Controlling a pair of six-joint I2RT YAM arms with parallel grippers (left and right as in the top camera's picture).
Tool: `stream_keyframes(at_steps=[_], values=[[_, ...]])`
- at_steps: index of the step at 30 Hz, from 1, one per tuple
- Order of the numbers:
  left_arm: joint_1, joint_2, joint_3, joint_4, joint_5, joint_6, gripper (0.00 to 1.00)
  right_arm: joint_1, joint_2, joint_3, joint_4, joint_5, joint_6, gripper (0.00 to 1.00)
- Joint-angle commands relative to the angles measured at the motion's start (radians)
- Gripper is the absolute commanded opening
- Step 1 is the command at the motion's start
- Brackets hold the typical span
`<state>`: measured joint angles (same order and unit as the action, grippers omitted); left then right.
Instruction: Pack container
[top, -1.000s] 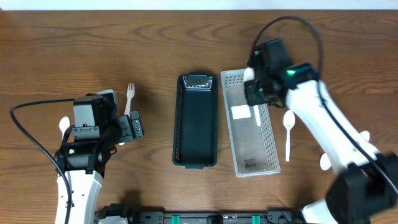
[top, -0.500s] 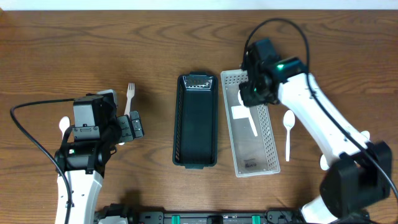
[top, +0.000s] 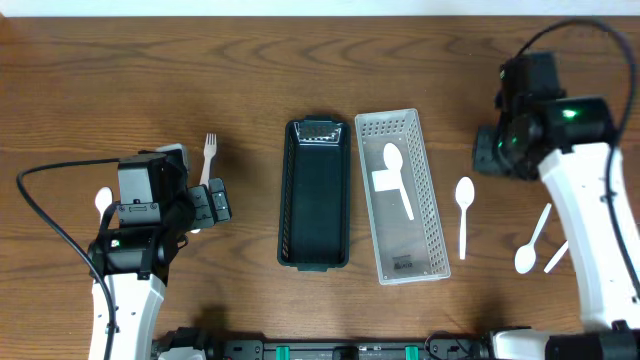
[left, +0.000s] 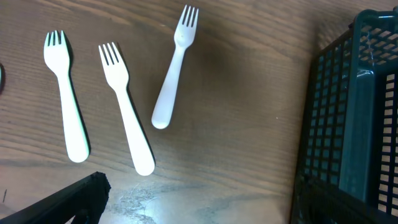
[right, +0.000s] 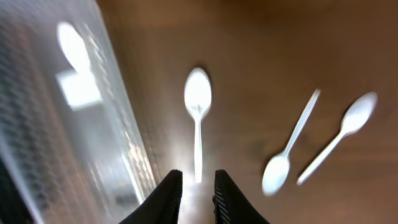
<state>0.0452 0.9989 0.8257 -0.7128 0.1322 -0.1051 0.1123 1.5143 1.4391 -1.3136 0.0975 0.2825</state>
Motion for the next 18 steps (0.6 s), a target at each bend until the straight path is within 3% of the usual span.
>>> stream_keyframes(at_steps=[1, 8, 18], values=[[0.006, 0.002, 0.023, 0.0, 0.01, -0.005, 0.98, 0.013, 0.013, -0.122, 0.03, -0.081, 0.028, 0.21], [0.006, 0.002, 0.023, 0.0, 0.01, -0.005, 0.98, 0.076, 0.013, -0.316, 0.124, -0.17, 0.027, 0.23], [0.006, 0.002, 0.023, 0.0, 0.01, -0.005, 0.98, 0.155, 0.013, -0.407, 0.211, -0.321, -0.029, 0.26]])
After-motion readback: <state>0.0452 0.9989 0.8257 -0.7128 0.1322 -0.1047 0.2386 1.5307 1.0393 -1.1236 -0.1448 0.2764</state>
